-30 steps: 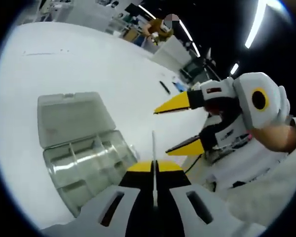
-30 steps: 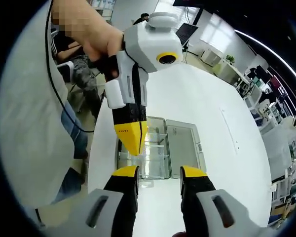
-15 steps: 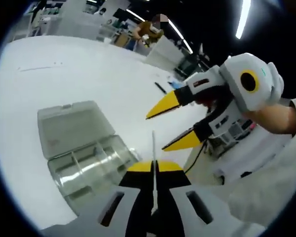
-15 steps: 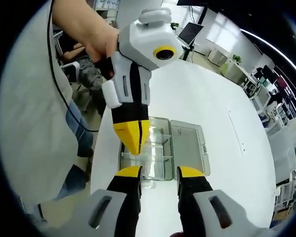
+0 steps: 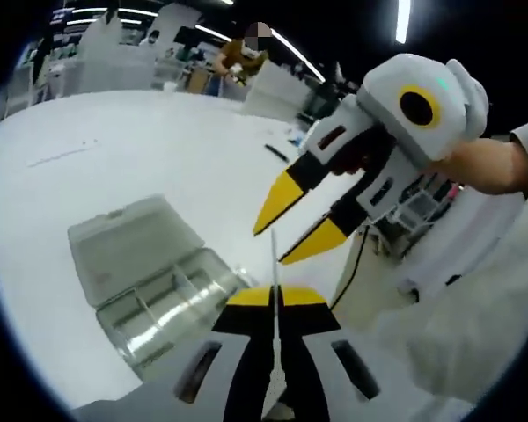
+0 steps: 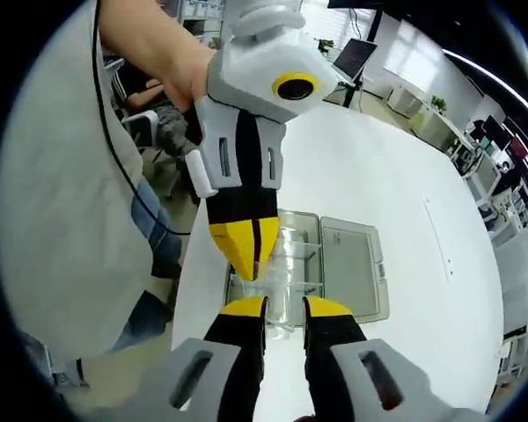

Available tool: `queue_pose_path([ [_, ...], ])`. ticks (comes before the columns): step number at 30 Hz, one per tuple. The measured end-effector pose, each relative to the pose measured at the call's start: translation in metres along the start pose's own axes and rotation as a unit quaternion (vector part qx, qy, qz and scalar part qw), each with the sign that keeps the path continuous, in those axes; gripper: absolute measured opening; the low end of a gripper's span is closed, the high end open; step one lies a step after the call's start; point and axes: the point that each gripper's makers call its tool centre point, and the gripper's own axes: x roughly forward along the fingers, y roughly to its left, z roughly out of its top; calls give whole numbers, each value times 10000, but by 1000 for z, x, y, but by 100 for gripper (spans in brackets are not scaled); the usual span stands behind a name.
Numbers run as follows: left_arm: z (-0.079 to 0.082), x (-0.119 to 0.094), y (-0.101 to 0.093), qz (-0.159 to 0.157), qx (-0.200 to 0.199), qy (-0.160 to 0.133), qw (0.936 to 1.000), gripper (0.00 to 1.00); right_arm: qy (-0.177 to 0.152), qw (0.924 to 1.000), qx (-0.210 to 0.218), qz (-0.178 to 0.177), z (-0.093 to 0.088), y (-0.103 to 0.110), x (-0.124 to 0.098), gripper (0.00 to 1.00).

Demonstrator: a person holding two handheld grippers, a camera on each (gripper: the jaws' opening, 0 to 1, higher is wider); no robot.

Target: Insert the divider into the dual guide fixture by aligning both edges with the guide slots and pushing it downward to the bottom, including one-sided entry, uneven engagement, binding, and posture correction.

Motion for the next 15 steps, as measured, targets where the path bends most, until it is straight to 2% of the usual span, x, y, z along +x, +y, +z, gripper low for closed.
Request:
queue_pose_path([
  [15,-5,-1,-5,-36,630,126,9979,0,-1,9983,258,523,-4,11,1,3],
])
